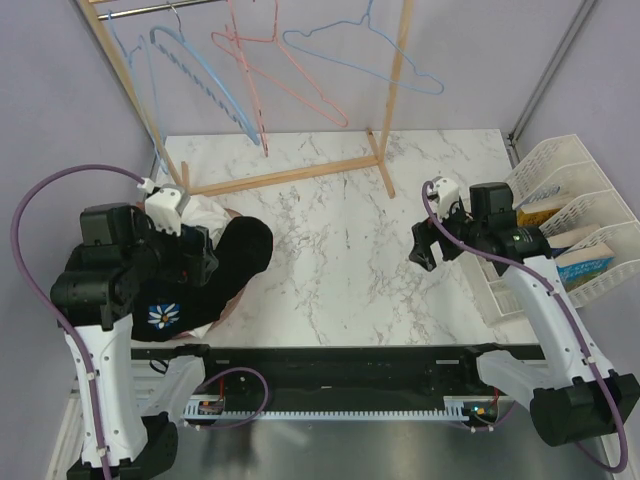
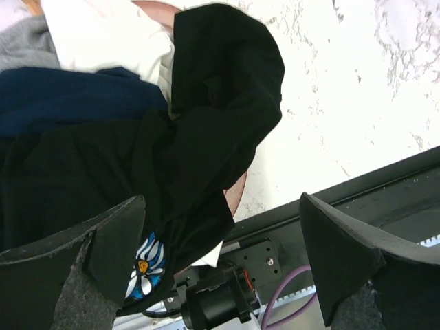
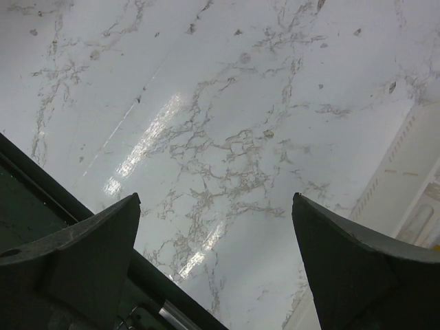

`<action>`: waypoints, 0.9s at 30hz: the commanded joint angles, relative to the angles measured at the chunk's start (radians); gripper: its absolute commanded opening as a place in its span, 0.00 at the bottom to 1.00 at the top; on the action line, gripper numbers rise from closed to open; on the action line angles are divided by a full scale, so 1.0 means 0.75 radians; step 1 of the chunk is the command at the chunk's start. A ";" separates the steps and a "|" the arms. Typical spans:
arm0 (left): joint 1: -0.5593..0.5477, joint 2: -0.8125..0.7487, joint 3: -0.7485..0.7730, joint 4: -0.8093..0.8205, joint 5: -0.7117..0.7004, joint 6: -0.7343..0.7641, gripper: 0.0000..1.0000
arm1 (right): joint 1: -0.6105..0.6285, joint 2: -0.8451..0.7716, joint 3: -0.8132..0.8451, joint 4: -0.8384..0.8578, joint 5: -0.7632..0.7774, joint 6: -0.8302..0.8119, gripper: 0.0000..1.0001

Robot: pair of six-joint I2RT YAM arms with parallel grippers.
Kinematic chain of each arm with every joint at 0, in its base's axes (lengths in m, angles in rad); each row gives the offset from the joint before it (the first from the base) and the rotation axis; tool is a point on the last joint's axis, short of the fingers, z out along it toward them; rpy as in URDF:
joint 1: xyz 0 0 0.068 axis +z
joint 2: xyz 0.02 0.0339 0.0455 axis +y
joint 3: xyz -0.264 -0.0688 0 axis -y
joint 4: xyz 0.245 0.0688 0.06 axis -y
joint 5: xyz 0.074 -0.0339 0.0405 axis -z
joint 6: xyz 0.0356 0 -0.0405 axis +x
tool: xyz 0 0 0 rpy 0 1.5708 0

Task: Place the t-shirt on the hanger
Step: Pick up the T-shirt and place it in the bin.

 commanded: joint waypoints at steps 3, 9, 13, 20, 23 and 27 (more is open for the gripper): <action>0.003 0.240 0.340 -0.134 0.000 0.063 0.99 | 0.004 0.059 0.087 -0.017 -0.083 -0.049 0.98; 0.007 0.331 0.444 -0.229 -0.067 0.184 0.99 | 0.044 0.131 0.120 -0.019 -0.087 -0.051 0.98; 0.054 0.317 0.325 -0.200 -0.125 0.268 0.99 | 0.126 0.168 0.122 0.008 -0.048 -0.033 0.98; 0.338 0.335 0.135 -0.133 -0.051 0.546 0.99 | 0.192 0.209 0.139 0.016 -0.030 -0.029 0.98; 0.375 0.337 0.029 -0.102 -0.059 0.685 0.99 | 0.198 0.205 0.130 0.008 -0.036 -0.033 0.98; 0.391 0.323 -0.182 0.025 -0.143 0.758 0.99 | 0.200 0.211 0.141 -0.023 -0.081 -0.031 0.98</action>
